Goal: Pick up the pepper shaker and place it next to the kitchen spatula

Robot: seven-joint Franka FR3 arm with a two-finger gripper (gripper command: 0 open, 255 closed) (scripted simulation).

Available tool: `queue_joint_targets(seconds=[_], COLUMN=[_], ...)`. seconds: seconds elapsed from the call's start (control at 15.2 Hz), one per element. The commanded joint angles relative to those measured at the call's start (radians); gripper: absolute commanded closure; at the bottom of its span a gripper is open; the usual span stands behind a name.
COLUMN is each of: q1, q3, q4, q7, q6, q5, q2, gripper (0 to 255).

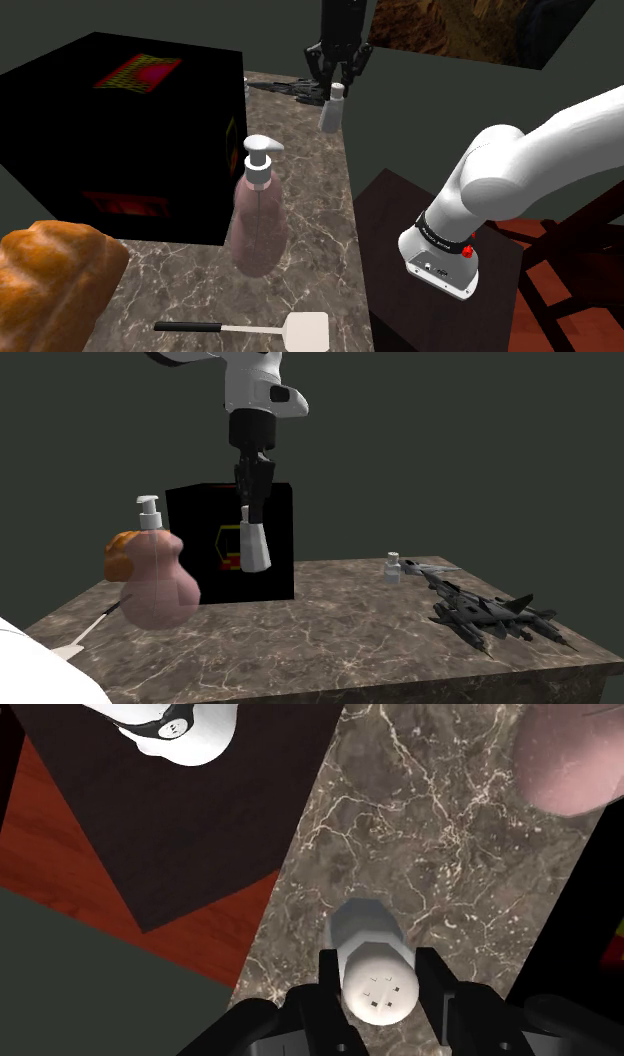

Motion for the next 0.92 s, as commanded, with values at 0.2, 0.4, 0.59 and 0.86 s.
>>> queue_joint_targets(seconds=[0.2,0.4,0.59,0.86], q1=[0.052,0.083,0.111,0.145], q3=[0.091,0.147,0.205,0.286], q4=[-0.024,-0.027,-0.02,0.005], q7=[0.116,0.186,0.258,0.355], q6=[-0.019,-0.026,-0.03,-0.03], q5=[0.072,0.116,0.159,0.213], q2=[-0.052,-0.07,-0.078,-0.071], gripper=[255,255,255,255])
